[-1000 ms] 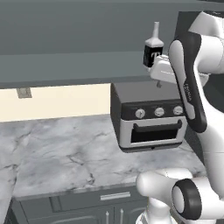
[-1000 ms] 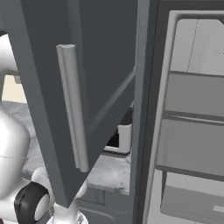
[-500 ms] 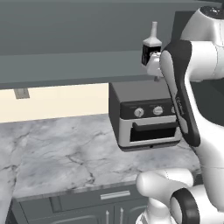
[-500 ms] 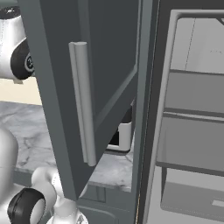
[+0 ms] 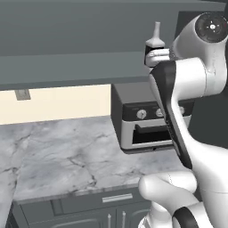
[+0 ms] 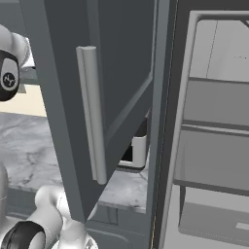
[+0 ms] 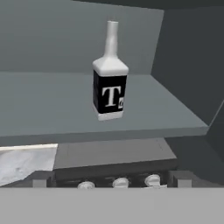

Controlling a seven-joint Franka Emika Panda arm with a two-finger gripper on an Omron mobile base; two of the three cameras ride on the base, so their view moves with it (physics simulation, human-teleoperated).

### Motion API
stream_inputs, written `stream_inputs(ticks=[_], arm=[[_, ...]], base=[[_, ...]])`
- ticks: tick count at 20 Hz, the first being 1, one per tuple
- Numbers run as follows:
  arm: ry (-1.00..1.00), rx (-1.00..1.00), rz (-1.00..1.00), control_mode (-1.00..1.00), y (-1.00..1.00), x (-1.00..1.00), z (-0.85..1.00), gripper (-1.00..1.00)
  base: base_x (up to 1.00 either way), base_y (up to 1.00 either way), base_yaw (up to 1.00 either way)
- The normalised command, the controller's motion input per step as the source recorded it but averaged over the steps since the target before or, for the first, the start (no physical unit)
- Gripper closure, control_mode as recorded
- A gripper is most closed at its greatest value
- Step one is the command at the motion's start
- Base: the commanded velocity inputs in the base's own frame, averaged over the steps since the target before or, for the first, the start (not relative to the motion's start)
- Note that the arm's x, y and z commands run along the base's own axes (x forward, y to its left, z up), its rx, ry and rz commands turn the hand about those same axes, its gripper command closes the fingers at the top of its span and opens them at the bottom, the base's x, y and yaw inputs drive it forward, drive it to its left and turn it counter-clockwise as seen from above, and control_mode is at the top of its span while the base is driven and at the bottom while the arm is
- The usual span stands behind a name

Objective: There is a bowl on the dining counter. Grab a lemon wedge from the fridge and place it in the bowl. Then get the liquor bottle and glass cup from the cabinet and place them next to the bowl.

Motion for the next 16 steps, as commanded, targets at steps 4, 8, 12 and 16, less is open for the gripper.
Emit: stream_inputs(ticks=[4, 8, 12, 16], arm=[[-0.11, -0.08, 0.0, -1.0, -0.01, 0.42, 0.4, -1.0], [-0.13, 0.0, 0.0, -1.0, -0.01, 0.52, 0.11, -1.0], [-0.15, 0.02, 0.0, -1.0, -0.03, 0.47, 0.0, -1.0], [-0.1, 0.1, 0.0, -1.0, -0.22, 0.33, 0.0, -1.0]], base=[[0.0, 0.0, 0.0], [0.0, 0.0, 0.0], [0.0, 0.0, 0.0], [0.0, 0.0, 0.0]])
